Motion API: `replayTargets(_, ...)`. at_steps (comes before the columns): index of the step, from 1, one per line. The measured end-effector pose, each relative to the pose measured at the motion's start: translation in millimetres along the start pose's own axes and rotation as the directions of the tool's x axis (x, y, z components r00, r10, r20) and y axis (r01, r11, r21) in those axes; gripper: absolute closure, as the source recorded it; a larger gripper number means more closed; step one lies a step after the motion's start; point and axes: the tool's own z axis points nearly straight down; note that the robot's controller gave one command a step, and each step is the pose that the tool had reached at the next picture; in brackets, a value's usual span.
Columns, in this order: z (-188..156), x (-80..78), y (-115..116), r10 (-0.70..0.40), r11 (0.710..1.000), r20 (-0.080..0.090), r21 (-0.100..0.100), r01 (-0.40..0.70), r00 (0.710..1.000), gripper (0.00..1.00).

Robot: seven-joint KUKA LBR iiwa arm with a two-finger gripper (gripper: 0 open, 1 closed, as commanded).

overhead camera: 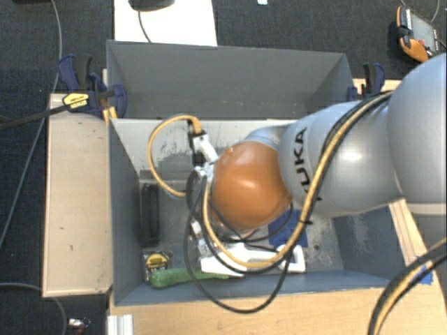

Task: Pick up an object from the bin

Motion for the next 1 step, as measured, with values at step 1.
replayTargets(1, 0.0, 0.0, 0.1, 0.002, 1.000, 0.000, -0.001, -0.002, 1.000, 1.00)
